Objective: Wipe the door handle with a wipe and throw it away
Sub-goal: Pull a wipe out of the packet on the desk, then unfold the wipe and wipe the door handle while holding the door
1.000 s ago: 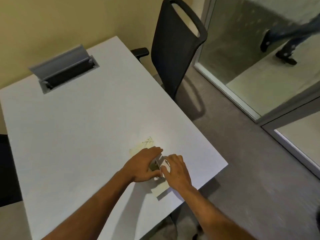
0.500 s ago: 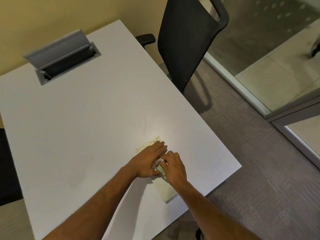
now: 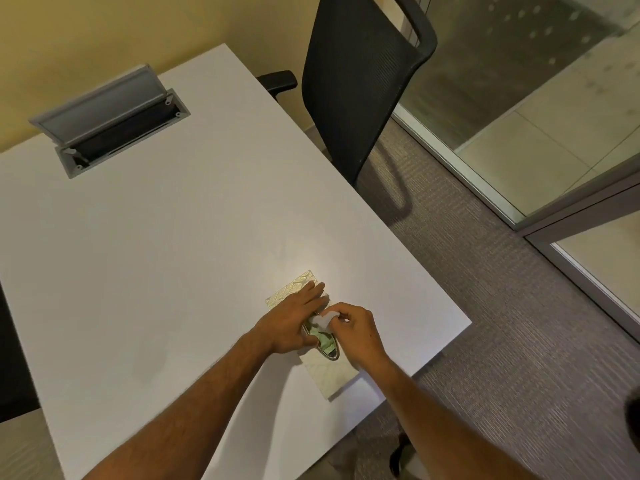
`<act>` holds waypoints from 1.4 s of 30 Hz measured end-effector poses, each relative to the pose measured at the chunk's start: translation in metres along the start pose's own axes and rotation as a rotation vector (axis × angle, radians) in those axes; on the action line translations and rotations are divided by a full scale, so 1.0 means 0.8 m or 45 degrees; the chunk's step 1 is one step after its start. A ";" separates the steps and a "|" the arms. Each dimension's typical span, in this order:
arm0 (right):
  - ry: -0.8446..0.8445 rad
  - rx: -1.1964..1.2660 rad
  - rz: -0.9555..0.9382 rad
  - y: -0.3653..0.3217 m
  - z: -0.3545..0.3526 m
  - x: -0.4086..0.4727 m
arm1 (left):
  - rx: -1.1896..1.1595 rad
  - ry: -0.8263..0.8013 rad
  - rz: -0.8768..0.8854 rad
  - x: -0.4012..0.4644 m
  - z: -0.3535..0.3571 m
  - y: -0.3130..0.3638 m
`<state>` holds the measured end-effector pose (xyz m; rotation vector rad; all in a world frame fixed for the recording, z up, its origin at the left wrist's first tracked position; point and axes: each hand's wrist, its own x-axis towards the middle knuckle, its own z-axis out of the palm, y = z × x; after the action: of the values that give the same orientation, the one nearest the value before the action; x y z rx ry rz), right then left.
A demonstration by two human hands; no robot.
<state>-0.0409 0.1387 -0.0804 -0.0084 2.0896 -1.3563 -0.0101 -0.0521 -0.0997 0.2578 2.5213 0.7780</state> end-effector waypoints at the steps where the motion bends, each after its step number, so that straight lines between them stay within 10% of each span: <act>1: 0.009 0.010 -0.004 -0.002 -0.001 -0.002 | 0.003 -0.006 -0.008 -0.001 0.001 -0.001; 17: 0.258 0.362 -0.070 -0.053 -0.116 -0.053 | -0.214 0.231 0.004 0.006 -0.062 0.117; 30: 0.781 0.677 -0.398 -0.154 -0.467 -0.153 | -0.490 0.360 0.561 0.193 -0.172 0.482; 42: 1.094 0.825 -0.490 -0.058 -0.815 -0.240 | -0.738 0.259 0.785 0.399 -0.131 0.837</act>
<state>-0.2364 0.7146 0.2260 0.5570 2.2234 -2.5620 -0.3147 0.5464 0.2323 0.7962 2.2627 1.8011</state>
